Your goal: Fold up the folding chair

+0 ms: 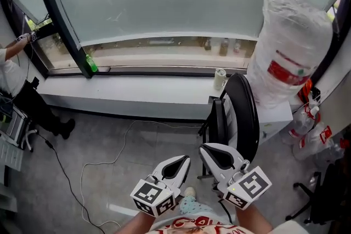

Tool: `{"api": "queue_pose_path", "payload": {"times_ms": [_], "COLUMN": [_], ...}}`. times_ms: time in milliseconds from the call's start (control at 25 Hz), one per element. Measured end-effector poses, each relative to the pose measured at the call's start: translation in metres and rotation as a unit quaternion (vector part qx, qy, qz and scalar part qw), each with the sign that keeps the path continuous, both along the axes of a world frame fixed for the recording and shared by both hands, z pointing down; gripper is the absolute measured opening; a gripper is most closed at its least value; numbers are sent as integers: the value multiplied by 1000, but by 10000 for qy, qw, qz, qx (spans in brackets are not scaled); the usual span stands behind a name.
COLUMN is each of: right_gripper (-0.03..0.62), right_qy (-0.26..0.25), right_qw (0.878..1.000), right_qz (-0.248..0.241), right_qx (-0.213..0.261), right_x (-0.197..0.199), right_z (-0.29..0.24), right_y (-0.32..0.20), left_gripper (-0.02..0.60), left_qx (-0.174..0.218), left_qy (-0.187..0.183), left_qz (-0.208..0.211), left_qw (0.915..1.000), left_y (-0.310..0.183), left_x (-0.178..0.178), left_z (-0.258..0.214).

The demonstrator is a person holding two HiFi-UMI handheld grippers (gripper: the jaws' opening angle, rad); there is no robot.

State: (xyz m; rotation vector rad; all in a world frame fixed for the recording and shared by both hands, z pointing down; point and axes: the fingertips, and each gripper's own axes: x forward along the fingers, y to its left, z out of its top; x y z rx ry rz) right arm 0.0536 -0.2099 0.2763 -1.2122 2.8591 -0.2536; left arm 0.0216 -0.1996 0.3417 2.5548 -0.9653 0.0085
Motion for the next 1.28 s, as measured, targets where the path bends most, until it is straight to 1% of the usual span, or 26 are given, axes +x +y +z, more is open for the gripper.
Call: {"api": "queue_pose_path", "payload": {"times_ms": [80, 240, 400, 520, 680, 800, 880, 1000, 1120, 1280], "right_gripper": [26, 26, 26, 26, 26, 26, 26, 26, 26, 26], "right_qy": [140, 360, 310, 336, 431, 521, 477, 424, 477, 443], "right_qw": [9999, 9993, 9995, 9994, 9991, 9986, 9987, 9986, 9982, 9972], "right_qz": [-58, -91, -16, -7, -28, 35, 127, 228, 291, 436], "right_qx": [63, 101, 64, 44, 19, 110, 160, 230, 227, 408], "right_x": [-17, -55, -88, -110, -134, -140, -138, -132, -125, -112], "right_z": [-1, -1, 0, 5, 4, -5, -12, -17, -15, -23], "right_y": [21, 75, 145, 200, 258, 287, 301, 320, 341, 369], "left_gripper": [0, 0, 0, 0, 0, 0, 0, 0, 0, 0], "left_qx": [117, 195, 229, 251, 340, 428, 511, 629, 656, 751], "left_qy": [43, 20, 128, 240, 347, 438, 469, 465, 493, 430], "left_qz": [-140, -347, -241, -140, -60, 46, 132, 230, 314, 403], "left_qw": [9998, 9992, 9994, 9993, 9988, 9981, 9975, 9967, 9961, 9954], "left_y": [17, 61, 126, 178, 228, 255, 270, 289, 307, 337], "left_x": [-19, -58, -86, -101, -114, -116, -115, -112, -105, -91], "left_z": [-7, -15, -21, -24, -35, -47, -54, -60, -62, -70]}}
